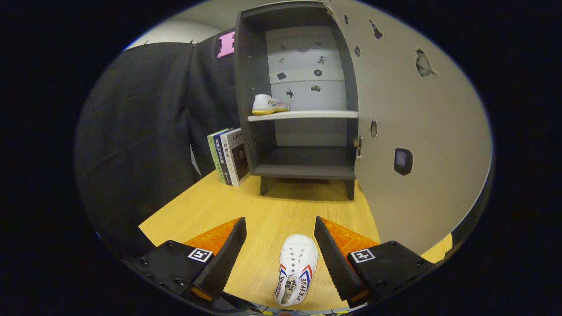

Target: Open the shoe cabinet door, grab the shoes and put them into the shoe cabinet, then close the shoe cabinet door.

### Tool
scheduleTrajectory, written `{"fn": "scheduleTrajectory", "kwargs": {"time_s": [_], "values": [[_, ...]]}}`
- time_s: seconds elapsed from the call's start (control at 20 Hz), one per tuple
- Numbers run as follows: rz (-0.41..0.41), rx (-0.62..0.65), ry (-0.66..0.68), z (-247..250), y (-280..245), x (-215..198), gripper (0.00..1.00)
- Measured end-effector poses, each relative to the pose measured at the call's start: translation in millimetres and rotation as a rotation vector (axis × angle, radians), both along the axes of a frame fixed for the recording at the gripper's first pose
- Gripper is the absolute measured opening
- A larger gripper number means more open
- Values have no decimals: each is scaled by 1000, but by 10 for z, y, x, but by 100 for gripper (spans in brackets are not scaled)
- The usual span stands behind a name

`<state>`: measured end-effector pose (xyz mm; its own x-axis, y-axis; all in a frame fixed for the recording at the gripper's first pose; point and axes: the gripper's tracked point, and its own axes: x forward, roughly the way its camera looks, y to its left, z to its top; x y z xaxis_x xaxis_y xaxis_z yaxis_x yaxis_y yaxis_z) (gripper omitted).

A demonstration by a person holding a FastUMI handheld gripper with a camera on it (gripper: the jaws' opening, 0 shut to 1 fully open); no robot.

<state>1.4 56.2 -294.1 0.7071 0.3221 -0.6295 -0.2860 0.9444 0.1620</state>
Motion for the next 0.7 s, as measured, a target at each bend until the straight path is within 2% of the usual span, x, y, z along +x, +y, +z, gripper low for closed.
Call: {"fn": "scheduleTrajectory", "kwargs": {"time_s": [0.35,0.7], "values": [[35,-29,190,-767,92,-235,97],[43,-56,344,-1265,136,-444,98]]}}
